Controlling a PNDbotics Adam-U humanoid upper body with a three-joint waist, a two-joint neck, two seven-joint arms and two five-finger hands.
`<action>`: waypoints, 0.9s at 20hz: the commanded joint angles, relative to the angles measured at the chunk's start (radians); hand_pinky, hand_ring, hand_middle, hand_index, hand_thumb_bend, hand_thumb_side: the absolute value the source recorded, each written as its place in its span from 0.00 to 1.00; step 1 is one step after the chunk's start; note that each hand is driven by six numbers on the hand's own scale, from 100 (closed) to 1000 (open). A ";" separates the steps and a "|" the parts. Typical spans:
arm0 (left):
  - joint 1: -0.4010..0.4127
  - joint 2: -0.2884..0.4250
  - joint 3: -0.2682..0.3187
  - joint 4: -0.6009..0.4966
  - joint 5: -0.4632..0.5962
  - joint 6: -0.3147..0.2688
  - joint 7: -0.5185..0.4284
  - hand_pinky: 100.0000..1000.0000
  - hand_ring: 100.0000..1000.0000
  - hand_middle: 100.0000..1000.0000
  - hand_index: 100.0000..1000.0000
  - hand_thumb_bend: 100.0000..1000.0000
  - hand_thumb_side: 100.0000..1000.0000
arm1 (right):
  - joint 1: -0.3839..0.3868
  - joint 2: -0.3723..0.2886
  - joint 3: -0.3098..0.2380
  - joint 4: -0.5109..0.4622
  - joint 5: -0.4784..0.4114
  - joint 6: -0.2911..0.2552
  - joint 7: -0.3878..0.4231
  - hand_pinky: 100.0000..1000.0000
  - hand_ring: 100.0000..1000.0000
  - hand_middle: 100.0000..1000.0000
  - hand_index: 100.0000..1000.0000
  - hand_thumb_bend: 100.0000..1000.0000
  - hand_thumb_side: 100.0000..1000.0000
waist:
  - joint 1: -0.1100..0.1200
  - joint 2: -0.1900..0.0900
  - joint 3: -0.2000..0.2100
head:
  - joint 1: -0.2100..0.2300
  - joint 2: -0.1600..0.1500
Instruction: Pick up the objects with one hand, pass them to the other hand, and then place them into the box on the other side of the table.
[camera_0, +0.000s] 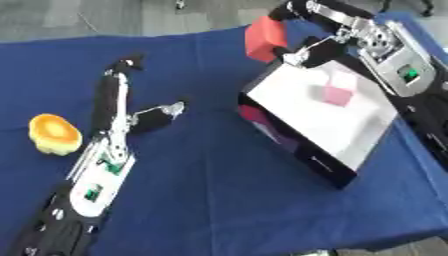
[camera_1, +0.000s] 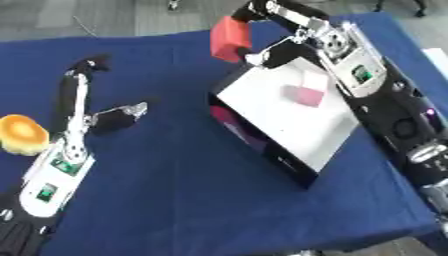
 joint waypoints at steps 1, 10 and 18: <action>-0.010 0.022 0.014 -0.012 0.008 0.008 0.003 0.81 0.82 0.64 0.84 0.73 0.24 | 0.002 -0.044 -0.034 0.009 0.027 0.004 -0.028 0.94 0.85 0.47 0.64 0.04 0.00 | 0.005 -0.036 -0.003 | -0.018 -0.002; 0.000 0.036 0.021 -0.016 0.018 0.017 0.011 0.81 0.82 0.64 0.84 0.72 0.24 | 0.055 -0.067 -0.067 0.049 0.098 -0.004 -0.063 0.93 0.84 0.48 0.64 0.09 0.00 | 0.011 -0.041 -0.015 | -0.031 -0.002; 0.001 0.040 0.025 -0.017 0.022 0.023 0.019 0.81 0.82 0.64 0.84 0.72 0.23 | 0.077 -0.072 -0.069 0.056 0.178 -0.021 -0.066 0.92 0.85 0.53 0.69 0.19 0.00 | 0.016 -0.044 -0.018 | -0.019 -0.002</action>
